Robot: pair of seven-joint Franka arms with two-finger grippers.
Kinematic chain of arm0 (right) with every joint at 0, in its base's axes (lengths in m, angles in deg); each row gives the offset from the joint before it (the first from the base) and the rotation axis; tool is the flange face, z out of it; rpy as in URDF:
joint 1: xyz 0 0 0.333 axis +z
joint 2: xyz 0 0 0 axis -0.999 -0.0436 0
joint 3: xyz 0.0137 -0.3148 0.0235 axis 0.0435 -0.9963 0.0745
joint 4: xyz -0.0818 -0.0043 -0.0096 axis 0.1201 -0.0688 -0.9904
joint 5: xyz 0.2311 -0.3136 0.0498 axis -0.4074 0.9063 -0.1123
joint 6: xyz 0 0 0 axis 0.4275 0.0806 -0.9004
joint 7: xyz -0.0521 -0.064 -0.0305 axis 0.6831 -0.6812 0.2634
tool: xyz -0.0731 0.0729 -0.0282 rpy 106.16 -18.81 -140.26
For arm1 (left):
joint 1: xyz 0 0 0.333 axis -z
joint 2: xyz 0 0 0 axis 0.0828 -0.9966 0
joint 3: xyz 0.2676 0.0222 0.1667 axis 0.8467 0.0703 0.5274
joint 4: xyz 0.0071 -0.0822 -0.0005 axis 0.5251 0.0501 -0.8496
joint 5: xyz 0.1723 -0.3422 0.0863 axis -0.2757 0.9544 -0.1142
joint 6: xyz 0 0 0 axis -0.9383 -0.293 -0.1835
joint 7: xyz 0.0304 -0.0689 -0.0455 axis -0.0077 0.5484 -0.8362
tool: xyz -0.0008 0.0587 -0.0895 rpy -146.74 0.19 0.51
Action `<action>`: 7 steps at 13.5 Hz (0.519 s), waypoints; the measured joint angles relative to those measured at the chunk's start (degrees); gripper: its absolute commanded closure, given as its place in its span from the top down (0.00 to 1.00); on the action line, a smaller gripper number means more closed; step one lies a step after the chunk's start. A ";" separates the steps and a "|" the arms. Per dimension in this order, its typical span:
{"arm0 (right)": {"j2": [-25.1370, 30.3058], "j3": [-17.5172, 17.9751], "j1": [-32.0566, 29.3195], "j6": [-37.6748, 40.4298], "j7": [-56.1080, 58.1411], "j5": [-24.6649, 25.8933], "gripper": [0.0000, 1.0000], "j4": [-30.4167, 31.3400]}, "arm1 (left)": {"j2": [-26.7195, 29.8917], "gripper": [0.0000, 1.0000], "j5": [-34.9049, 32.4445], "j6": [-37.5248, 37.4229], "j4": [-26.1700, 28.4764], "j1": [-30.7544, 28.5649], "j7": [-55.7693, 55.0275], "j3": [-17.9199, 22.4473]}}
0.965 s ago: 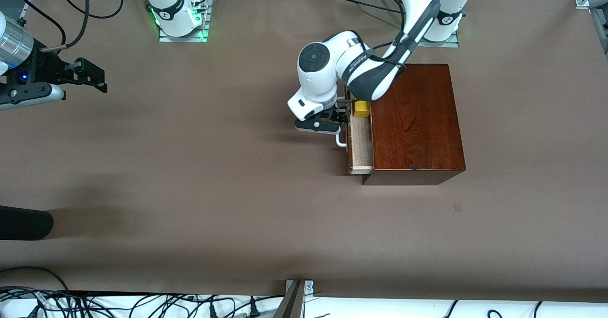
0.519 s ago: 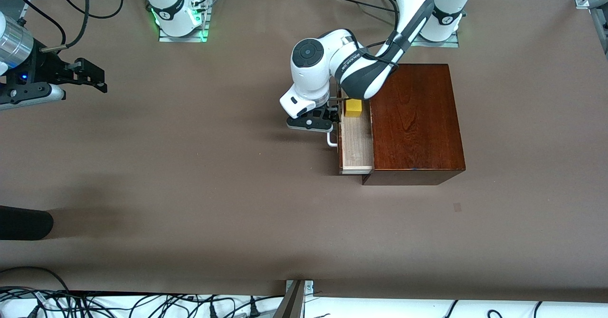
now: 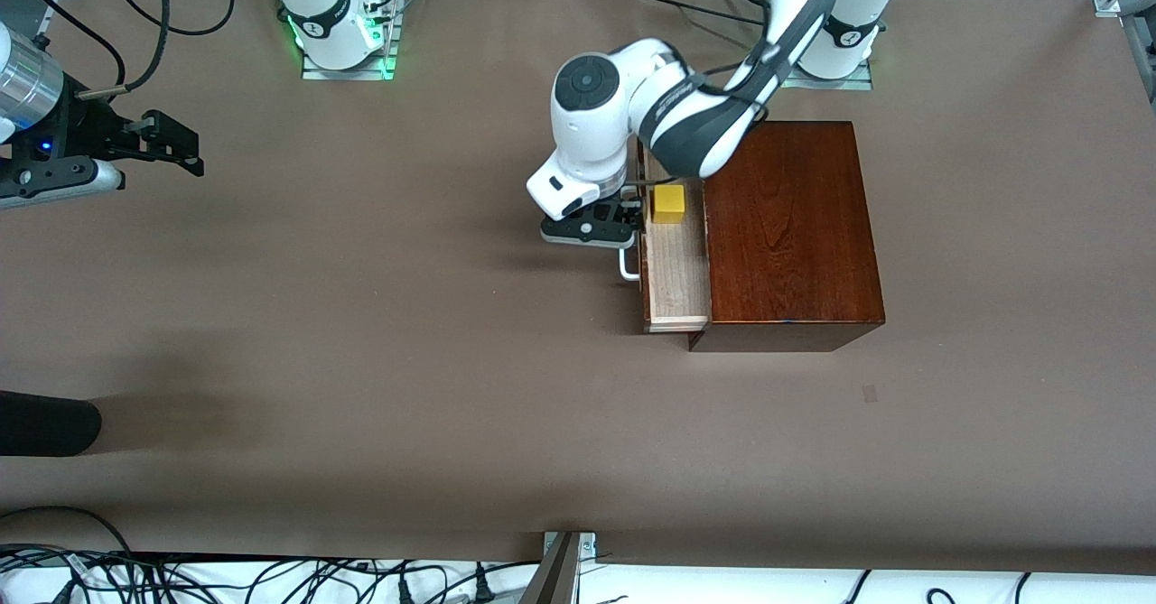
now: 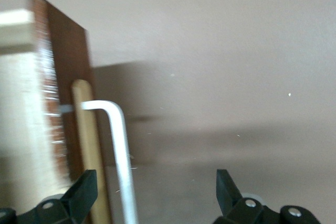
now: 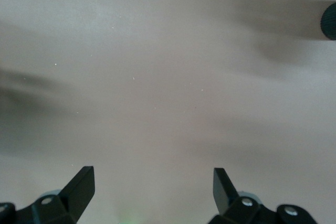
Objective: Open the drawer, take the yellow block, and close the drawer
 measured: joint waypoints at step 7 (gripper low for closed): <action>0.00 0.22 0.09 -0.02 0.08 0.00 1.00 -0.24 | 11.66 1.00 0.11 -15.47 -1.19 -11.88 11.16 0.35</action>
